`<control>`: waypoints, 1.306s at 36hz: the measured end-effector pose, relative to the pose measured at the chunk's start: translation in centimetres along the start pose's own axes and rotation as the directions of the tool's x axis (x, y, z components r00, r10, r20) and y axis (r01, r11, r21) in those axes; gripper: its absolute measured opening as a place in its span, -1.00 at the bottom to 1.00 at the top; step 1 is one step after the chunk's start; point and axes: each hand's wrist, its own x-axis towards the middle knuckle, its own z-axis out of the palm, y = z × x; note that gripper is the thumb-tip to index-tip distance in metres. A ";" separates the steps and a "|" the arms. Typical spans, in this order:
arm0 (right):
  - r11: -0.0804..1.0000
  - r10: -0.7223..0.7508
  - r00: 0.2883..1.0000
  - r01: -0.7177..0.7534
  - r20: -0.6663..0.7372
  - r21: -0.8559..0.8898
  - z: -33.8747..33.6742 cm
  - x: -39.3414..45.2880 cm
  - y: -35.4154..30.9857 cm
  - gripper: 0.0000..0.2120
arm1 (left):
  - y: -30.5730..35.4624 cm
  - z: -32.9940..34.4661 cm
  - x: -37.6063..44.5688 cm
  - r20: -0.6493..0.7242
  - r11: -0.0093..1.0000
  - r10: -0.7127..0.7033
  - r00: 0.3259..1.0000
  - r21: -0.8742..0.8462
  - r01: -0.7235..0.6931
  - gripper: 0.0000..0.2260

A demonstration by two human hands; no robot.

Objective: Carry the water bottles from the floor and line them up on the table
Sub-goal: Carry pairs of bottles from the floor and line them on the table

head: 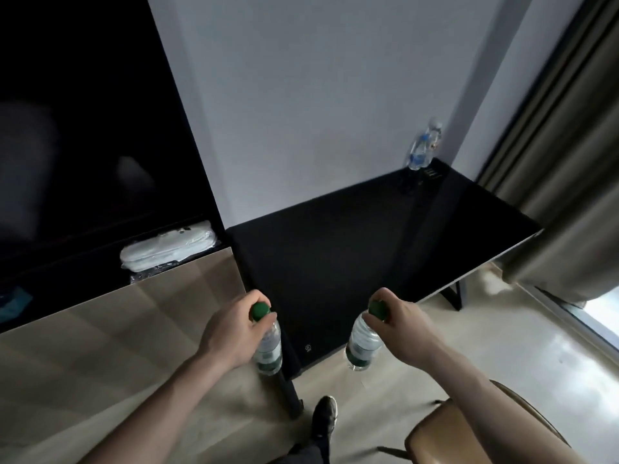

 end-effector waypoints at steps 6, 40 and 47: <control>0.997 0.073 0.997 -0.072 -0.035 0.037 -1.2 6.8 3.5 -0.78 | 1.2 3.4 7.5 0.045 1.000 0.016 0.999 -0.001 -0.016 -0.83; 0.984 0.179 0.984 -0.179 -0.012 0.006 -16.4 38.3 28.9 -0.80 | 21.5 24.1 38.1 0.157 0.999 -0.021 0.987 0.050 0.013 -0.88; 0.992 0.126 0.989 -0.125 0.080 -0.008 -19.9 46.0 35.5 -0.79 | 27.9 28.5 43.5 0.121 0.990 -0.126 0.985 0.080 0.116 -0.87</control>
